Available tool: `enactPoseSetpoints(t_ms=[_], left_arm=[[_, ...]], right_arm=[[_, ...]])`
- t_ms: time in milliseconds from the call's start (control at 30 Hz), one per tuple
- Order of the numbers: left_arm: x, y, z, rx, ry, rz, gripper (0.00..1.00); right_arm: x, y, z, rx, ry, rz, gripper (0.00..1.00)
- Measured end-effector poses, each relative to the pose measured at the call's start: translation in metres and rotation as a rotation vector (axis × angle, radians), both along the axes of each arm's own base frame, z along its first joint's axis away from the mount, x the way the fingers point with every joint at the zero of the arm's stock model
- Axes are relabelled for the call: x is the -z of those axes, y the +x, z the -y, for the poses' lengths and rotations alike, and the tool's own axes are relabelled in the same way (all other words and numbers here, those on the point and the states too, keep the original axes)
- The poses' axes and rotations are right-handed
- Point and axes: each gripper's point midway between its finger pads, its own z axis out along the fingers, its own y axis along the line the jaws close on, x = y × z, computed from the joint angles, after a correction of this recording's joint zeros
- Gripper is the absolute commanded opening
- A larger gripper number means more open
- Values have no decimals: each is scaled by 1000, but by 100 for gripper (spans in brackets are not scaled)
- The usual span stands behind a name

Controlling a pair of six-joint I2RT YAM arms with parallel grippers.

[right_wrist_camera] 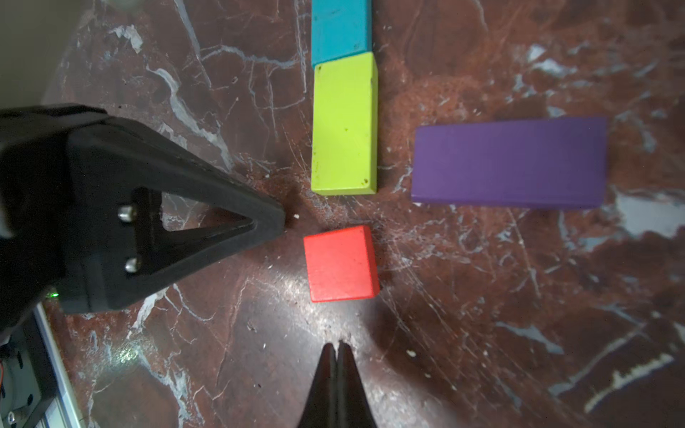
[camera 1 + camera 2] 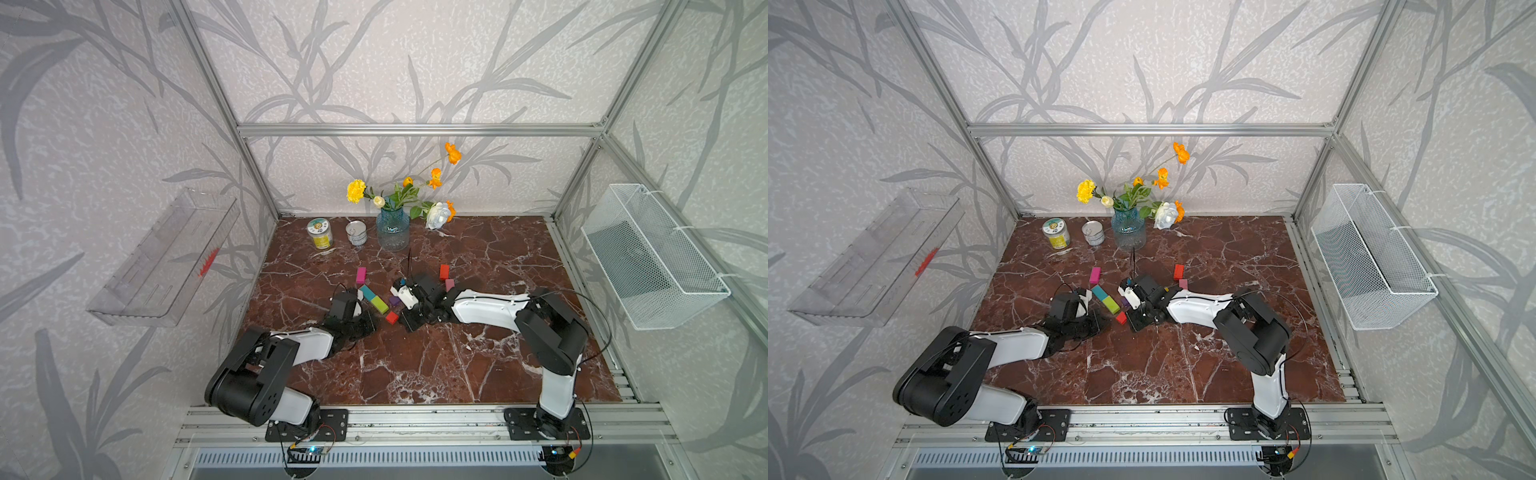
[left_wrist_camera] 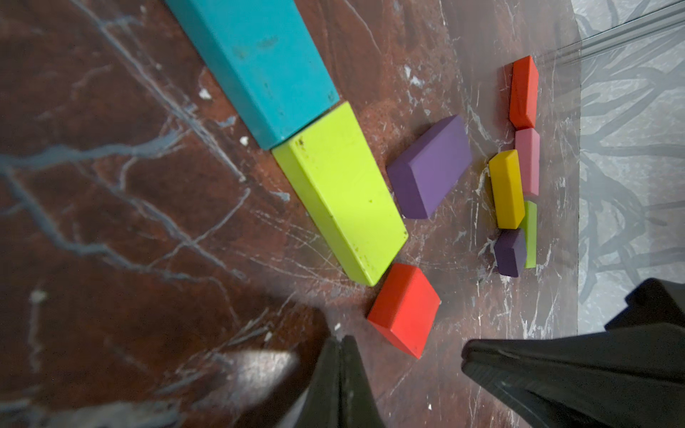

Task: Assemble the letter v with building blocks
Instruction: Assemble the building block at the center of the board.

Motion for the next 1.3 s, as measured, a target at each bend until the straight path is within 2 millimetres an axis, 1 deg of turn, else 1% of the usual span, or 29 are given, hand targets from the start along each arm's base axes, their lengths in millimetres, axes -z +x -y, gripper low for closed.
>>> enactPoseSetpoints(t_ms=[133, 267, 633, 933, 1300], left_arm=[[-1, -1, 1, 3, 0, 1, 0], [0, -2, 2, 8, -1, 1, 0], [0, -2, 3, 10, -1, -1, 0], [0, 2, 4, 9, -1, 1, 0], [0, 7, 6, 11, -5, 7, 0]], right_arm=[[9, 1, -6, 13, 22, -24, 0], [20, 2, -8, 33, 22, -47, 0], [20, 9, -12, 65, 57, -53, 0], [20, 9, -19, 63, 92, -66, 0], [20, 9, -21, 60, 104, -70, 0]])
